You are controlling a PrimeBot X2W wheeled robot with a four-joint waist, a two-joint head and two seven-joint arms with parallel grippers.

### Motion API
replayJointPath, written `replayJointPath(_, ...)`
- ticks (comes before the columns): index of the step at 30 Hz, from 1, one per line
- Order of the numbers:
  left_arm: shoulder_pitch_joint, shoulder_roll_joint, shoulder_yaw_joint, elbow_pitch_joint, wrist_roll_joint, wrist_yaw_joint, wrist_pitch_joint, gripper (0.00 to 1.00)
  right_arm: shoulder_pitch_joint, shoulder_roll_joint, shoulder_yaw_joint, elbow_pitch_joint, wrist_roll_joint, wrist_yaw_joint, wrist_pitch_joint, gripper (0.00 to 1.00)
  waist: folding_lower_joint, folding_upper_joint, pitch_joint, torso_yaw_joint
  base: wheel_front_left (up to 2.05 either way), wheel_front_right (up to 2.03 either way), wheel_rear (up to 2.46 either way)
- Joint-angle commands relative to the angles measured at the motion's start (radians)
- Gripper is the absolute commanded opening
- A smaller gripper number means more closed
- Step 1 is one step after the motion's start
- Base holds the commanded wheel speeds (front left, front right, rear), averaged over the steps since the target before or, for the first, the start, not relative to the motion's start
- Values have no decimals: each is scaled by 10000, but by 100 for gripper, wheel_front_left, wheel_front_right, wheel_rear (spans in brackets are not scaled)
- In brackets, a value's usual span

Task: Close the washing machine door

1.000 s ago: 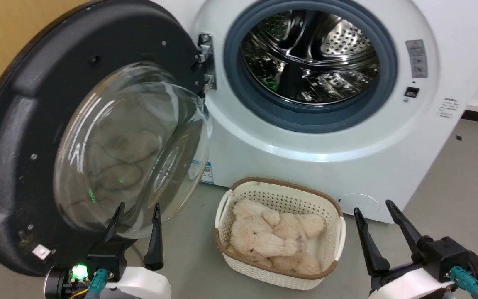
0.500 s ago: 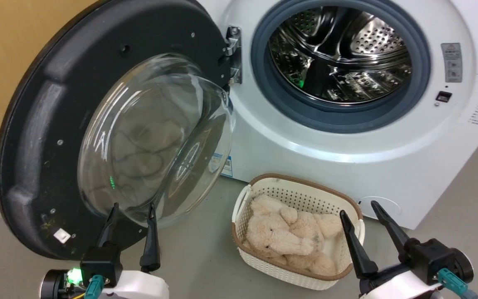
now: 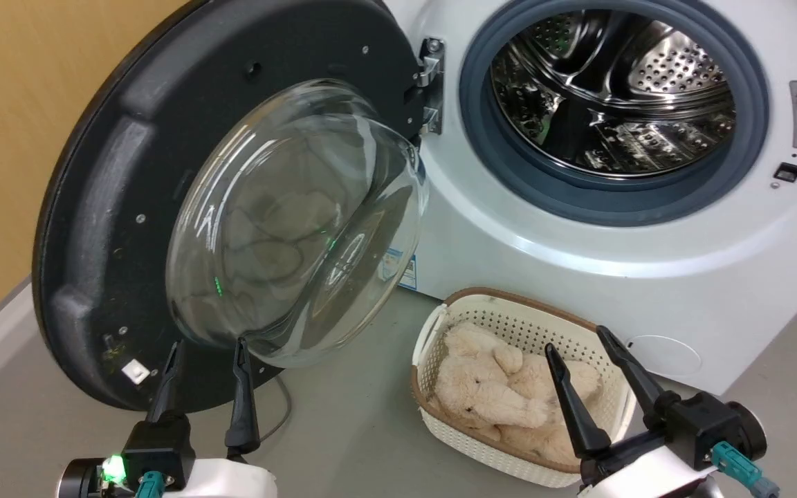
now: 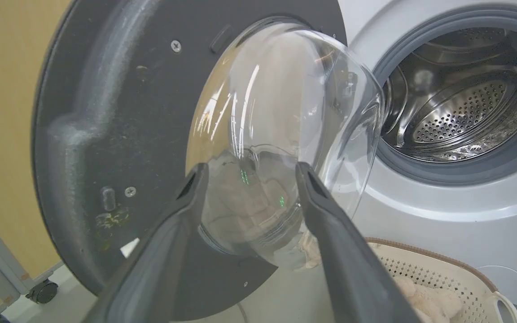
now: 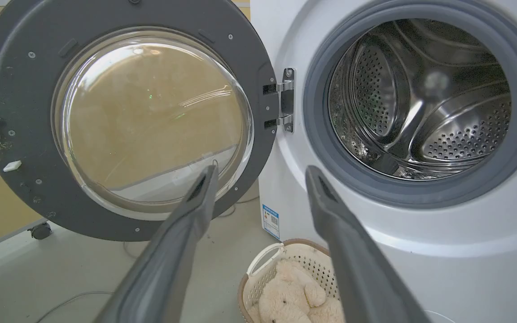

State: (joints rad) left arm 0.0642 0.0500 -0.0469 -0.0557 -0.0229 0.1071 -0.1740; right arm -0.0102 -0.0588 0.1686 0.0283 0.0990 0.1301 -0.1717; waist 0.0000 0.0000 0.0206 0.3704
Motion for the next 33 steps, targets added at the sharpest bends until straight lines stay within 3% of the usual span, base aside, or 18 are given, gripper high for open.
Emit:
replayJointPath(1,126,6,19,-81,-66,93,-107,100,-162,-52,91,51,142,4,-130,100,0,0,15,96,0,0,0)
replayJointPath(33,628,3,-181,-674,-218,834,-775,100,-458,-329,1006,330,696,6,-798,100,0,0,237,1552,-2,-2,-2)
